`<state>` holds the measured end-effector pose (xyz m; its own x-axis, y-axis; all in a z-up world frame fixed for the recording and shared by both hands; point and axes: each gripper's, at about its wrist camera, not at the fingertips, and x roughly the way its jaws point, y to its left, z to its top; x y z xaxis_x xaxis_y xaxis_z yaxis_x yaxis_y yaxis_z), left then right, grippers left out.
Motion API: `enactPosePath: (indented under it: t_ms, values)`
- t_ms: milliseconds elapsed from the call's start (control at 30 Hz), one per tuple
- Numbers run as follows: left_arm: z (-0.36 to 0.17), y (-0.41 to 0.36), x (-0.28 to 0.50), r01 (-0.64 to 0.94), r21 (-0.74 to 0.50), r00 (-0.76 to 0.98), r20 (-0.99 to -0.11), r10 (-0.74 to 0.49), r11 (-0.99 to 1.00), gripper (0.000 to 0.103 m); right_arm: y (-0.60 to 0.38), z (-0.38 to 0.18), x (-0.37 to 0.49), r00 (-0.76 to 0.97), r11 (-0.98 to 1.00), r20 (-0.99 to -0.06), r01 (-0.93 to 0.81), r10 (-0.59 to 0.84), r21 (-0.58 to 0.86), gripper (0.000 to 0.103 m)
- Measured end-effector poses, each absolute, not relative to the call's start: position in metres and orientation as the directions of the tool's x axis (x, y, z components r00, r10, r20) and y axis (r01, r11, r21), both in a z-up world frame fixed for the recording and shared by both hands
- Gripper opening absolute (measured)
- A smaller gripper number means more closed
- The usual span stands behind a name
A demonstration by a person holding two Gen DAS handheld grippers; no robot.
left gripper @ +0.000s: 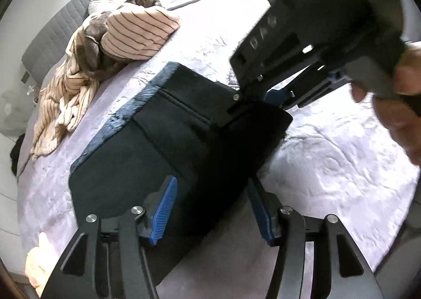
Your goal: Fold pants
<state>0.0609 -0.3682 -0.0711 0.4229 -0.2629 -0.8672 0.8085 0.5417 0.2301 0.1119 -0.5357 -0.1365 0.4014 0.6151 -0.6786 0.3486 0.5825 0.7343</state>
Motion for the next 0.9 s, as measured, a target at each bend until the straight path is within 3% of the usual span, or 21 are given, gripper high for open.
enactPosePath:
  t_ms: [100, 300, 433, 467, 600, 900]
  values:
    - [-0.057, -0.347, 0.064, 0.790, 0.231, 0.433, -0.866, -0.250, 0.568, 0.057, -0.536, -0.131, 0.110, 0.373, 0.622, -0.726, 0.374, 0.578, 0.688, 0.027]
    - [-0.053, -0.291, 0.111, 0.642, 0.240, 0.452, -0.885, -0.107, 0.728, 0.057, -0.522, -0.105, 0.108, 0.287, 0.788, -0.877, 0.393, 0.385, 0.475, 0.036]
    - [-0.074, -0.259, 0.142, 0.560, 0.212, 0.379, -0.925, -0.020, 0.801, 0.059, -0.523, -0.087, 0.099, 0.310, 0.801, -0.899, 0.424, 0.310, 0.422, 0.036]
    - [-0.080, -0.253, 0.146, 0.548, 0.186, 0.349, -0.937, -0.021, 0.816, 0.065, -0.522, -0.082, 0.097, 0.323, 0.803, -0.897, 0.420, 0.302, 0.422, 0.036]
    - [-0.088, -0.242, 0.151, 0.501, 0.108, 0.290, -0.956, -0.049, 0.859, 0.066, -0.504, -0.065, 0.101, 0.360, 0.832, -0.883, 0.354, 0.301, 0.428, 0.036]
    - [-0.078, -0.237, 0.151, 0.462, 0.061, 0.249, -0.966, -0.064, 0.885, 0.066, -0.470, -0.101, 0.113, 0.255, 0.883, -0.925, 0.310, 0.281, 0.354, 0.035]
